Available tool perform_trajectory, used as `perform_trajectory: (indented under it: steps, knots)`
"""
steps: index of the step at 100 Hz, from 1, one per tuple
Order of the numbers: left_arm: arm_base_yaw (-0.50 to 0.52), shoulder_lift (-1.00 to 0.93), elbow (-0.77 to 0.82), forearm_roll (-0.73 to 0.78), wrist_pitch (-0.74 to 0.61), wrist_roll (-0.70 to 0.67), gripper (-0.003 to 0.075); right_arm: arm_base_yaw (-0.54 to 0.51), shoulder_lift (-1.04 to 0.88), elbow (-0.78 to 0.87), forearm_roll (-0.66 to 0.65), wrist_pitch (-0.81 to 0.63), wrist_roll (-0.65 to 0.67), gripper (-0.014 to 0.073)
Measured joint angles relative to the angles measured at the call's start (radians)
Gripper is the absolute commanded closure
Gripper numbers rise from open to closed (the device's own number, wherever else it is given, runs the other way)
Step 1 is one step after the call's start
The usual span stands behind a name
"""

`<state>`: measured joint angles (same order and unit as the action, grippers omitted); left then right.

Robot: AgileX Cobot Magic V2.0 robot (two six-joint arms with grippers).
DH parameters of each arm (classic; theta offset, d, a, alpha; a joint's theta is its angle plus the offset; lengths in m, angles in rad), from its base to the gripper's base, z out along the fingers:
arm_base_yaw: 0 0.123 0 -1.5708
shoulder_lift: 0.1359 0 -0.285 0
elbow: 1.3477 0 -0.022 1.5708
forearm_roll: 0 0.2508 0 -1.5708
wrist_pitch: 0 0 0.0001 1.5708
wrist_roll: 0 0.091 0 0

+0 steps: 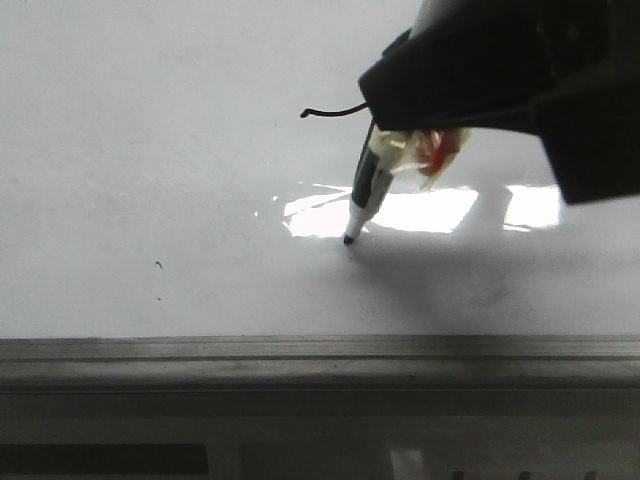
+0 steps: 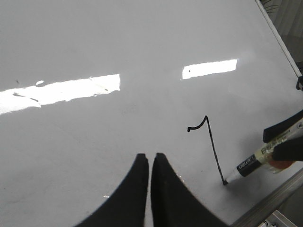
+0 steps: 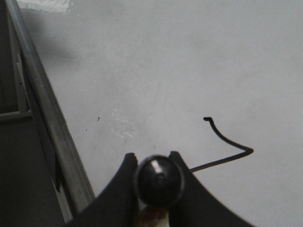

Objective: Write number 7 on whiteboard

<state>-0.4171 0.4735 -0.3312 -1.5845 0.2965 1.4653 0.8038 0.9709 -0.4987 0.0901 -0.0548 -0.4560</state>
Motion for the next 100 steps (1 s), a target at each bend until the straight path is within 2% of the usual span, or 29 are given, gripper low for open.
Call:
perform_trajectory:
  steps: [26,50,68,75,93,100]
  knots:
    - [0.000,0.000,0.000,0.000,0.000,0.000,0.0741,0.008,-0.006,-0.004,0.016,-0.006,0.000,0.0638]
    - [0.000,0.000,0.000,0.000,0.000,0.000,0.0741,0.076,-0.076,-0.129,0.016,0.101,-0.006,0.0638]
    - [0.000,0.000,0.000,-0.009,0.000,0.000,0.0737,0.079,-0.110,-0.160,0.016,0.195,-0.006,0.0638]
    - [0.000,0.002,0.000,0.004,0.002,0.000,0.0712,0.079,-0.120,-0.160,0.016,0.223,-0.006,0.0638]
    - [0.000,0.092,0.000,0.052,0.081,0.000,0.0589,0.079,-0.140,-0.160,0.016,0.250,-0.006,0.0638]
    - [0.000,0.147,0.000,0.059,0.118,0.000,0.0581,0.079,-0.140,-0.161,0.016,0.266,-0.006,0.0638]
